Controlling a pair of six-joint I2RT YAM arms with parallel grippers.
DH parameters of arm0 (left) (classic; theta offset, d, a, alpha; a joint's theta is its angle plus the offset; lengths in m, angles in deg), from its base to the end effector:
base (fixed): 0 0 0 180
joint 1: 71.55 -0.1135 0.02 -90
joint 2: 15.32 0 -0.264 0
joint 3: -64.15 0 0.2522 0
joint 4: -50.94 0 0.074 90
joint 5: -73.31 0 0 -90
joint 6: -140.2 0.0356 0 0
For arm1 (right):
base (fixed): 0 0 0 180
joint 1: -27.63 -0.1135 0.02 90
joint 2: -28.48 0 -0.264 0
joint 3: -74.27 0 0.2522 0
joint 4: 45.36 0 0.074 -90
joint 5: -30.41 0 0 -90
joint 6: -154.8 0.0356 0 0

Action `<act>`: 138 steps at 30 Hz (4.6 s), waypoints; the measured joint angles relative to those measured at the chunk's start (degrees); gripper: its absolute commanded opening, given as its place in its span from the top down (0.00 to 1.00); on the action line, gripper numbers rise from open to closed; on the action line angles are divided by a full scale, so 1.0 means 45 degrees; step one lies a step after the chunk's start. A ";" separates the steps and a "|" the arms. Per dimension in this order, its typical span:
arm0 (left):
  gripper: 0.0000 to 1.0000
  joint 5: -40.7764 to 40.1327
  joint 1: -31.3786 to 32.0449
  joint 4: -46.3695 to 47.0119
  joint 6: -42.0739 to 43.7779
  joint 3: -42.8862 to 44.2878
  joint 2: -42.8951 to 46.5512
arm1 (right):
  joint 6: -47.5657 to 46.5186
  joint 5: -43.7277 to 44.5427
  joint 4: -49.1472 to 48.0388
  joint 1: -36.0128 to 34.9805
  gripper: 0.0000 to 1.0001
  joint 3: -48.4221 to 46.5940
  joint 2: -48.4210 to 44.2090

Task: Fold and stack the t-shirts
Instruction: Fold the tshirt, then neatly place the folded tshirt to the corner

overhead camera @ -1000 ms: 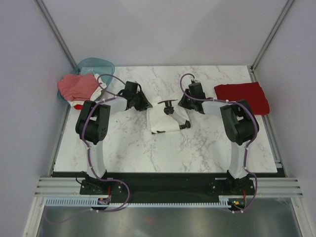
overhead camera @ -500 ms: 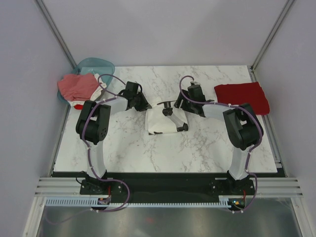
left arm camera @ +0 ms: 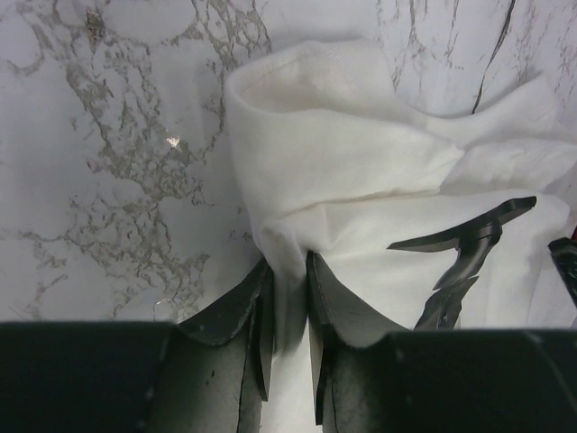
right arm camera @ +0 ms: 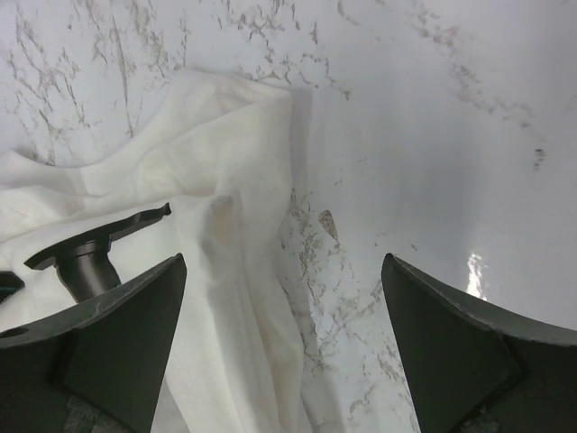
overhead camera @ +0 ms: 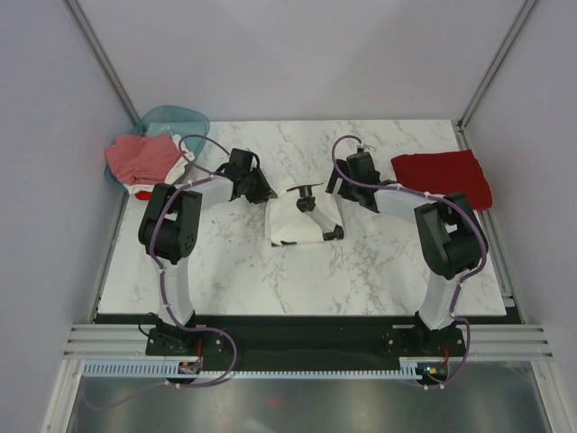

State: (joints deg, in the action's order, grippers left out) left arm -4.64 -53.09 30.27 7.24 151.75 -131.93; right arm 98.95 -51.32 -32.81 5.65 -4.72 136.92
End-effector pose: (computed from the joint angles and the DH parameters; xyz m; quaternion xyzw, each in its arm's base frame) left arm 0.4048 -0.1430 0.1443 -0.1627 0.9200 -0.2597 0.2444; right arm 0.3768 0.1466 0.1669 0.1258 0.9029 0.1327 0.3890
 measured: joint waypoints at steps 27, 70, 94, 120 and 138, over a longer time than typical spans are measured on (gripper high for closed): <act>0.74 0.0005 0.0000 -0.0151 0.0034 0.0058 0.0000 | -0.1248 0.0063 0.0180 -0.0359 0.18 -0.0534 0.0665; 0.75 0.0068 -0.0024 -0.0452 0.0097 0.0151 0.0000 | -0.3900 0.8835 0.6489 0.2021 0.26 -0.6023 0.4002; 0.76 0.0063 -0.0024 -0.0544 0.0097 0.0180 0.0000 | -0.4197 0.8408 0.7698 0.1865 1.00 -0.6275 0.4420; 0.77 0.0024 -0.0384 -0.0758 0.0097 0.0223 0.0015 | -0.2234 0.2453 0.4741 -0.0646 0.11 -0.2560 -0.0384; 0.77 -0.0019 -0.0398 -0.0845 0.0117 0.0272 0.0015 | -0.1778 -0.2331 0.0976 -0.0058 0.20 -0.1617 0.1287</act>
State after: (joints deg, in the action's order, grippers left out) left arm -4.72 -54.88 26.46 7.76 152.98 -131.87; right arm 90.95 -61.81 -28.42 5.39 -12.00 142.72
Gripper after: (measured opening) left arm 0.240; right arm 0.803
